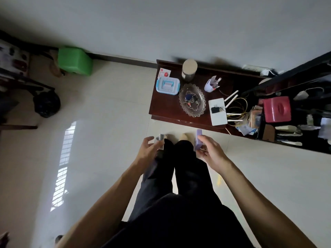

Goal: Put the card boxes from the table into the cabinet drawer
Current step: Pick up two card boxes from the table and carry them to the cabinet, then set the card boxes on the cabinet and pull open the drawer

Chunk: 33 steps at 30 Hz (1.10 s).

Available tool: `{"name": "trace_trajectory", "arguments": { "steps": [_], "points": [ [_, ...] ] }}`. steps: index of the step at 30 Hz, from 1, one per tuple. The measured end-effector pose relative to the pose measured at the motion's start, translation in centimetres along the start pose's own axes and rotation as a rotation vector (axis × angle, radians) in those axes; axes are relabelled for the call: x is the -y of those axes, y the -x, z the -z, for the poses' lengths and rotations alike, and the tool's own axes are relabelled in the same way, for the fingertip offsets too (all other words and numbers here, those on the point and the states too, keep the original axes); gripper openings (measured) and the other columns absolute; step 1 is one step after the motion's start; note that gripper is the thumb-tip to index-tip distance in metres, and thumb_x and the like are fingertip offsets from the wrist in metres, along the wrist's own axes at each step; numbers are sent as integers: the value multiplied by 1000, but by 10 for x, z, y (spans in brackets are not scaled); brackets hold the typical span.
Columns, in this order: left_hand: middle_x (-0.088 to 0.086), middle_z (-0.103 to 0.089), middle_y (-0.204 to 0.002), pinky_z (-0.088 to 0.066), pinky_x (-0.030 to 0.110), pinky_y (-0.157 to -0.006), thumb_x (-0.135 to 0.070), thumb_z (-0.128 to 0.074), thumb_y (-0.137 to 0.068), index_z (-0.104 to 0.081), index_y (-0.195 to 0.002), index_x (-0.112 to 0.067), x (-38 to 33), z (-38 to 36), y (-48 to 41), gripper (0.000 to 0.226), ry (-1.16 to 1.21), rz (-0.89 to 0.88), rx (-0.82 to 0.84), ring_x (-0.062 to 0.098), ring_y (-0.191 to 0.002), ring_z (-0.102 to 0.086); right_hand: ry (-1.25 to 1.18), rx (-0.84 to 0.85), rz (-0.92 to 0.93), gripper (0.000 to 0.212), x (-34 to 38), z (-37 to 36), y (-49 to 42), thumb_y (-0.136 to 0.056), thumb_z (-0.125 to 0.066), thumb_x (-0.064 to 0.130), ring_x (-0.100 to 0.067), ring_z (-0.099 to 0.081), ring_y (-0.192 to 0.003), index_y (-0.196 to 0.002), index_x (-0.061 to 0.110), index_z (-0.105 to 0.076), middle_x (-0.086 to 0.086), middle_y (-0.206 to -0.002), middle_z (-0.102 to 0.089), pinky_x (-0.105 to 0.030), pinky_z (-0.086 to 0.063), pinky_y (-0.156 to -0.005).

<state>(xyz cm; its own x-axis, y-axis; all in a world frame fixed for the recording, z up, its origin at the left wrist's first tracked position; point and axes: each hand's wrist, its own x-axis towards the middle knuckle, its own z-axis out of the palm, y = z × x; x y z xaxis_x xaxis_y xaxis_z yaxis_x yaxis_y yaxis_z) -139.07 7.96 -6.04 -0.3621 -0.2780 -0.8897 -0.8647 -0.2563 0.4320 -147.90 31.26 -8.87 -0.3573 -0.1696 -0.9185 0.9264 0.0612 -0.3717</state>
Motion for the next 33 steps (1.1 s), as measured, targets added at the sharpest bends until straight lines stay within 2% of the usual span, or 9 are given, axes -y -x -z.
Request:
{"name": "trace_trajectory", "arguments": {
  "steps": [3, 6, 9, 11, 13, 18, 21, 24, 33],
  "points": [
    [1, -63, -110, -48, 21, -70, -47, -74, -68, -37, -140, -18, 2, 0, -51, 86, -139, -53, -30, 6, -89, -64, 110, -32, 24, 33, 7, -17, -52, -78, -79, 33, -12, -70, -78, -106, 21, -66, -4, -95, -70, -27, -56, -79],
    [0, -62, -119, -51, 12, -72, -55, -76, -67, -38, -138, -23, 5, -3, -112, 87, -294, -145, -98, 6, -90, -66, 310, -63, 65, 57, 8, -35, -110, -62, -84, 43, -9, -73, -93, -110, 27, -60, 2, -107, -74, -24, -55, -81],
    [-3, -53, -132, -50, 29, -92, -57, -74, -69, -33, -139, -30, 9, -4, -180, 86, -557, -267, -167, 18, -114, -55, 576, -108, 149, 57, 5, -48, -173, -60, -85, 53, 1, -66, -94, -106, 36, -56, 16, -104, -67, -19, -47, -71],
    [-4, -49, -137, -46, 35, -94, -52, -74, -69, -30, -140, -31, 12, -2, -227, 86, -714, -363, -193, 24, -121, -46, 764, -99, 232, 56, 2, -54, -219, -62, -86, 54, 8, -59, -91, -105, 36, -55, 21, -102, -61, -14, -40, -67],
    [-2, -47, -139, -49, 38, -92, -43, -78, -69, -29, -144, -27, 16, 1, -274, 90, -833, -441, -196, 27, -124, -43, 918, -83, 338, 54, -4, -59, -266, -64, -88, 47, 1, -60, -90, -106, 30, -57, 18, -104, -58, -14, -42, -68],
    [2, -46, -144, -47, 39, -98, -36, -83, -69, -31, -147, -21, 30, 6, -383, 95, -943, -553, -211, 29, -126, -43, 1298, -116, 645, 42, -10, -73, -369, -65, -88, 33, -23, -62, -91, -94, 14, -66, 1, -103, -63, -39, -53, -78],
    [2, -45, -146, -47, 39, -98, -37, -82, -71, -30, -147, -20, 39, 5, -436, 94, -953, -580, -241, 29, -128, -43, 1420, -129, 704, 34, -16, -79, -422, -68, -86, 31, -31, -61, -108, -88, 14, -66, -7, -125, -63, -42, -53, -86],
    [4, -43, -148, -48, 40, -100, -36, -82, -73, -30, -148, -19, 45, 1, -479, 93, -985, -612, -265, 29, -131, -42, 1547, -166, 723, 30, -22, -84, -462, -73, -83, 29, -29, -52, -129, -96, 17, -69, -7, -146, -51, -46, -44, -101],
    [7, -41, -150, -45, 42, -105, -30, -80, -75, -27, -151, -17, 47, -11, -533, 94, -1086, -725, -254, 30, -134, -39, 1724, -233, 767, 33, -25, -99, -503, -79, -75, 27, -27, -41, -142, -109, 16, -67, -10, -157, -40, -47, -35, -107]
  ]
}}
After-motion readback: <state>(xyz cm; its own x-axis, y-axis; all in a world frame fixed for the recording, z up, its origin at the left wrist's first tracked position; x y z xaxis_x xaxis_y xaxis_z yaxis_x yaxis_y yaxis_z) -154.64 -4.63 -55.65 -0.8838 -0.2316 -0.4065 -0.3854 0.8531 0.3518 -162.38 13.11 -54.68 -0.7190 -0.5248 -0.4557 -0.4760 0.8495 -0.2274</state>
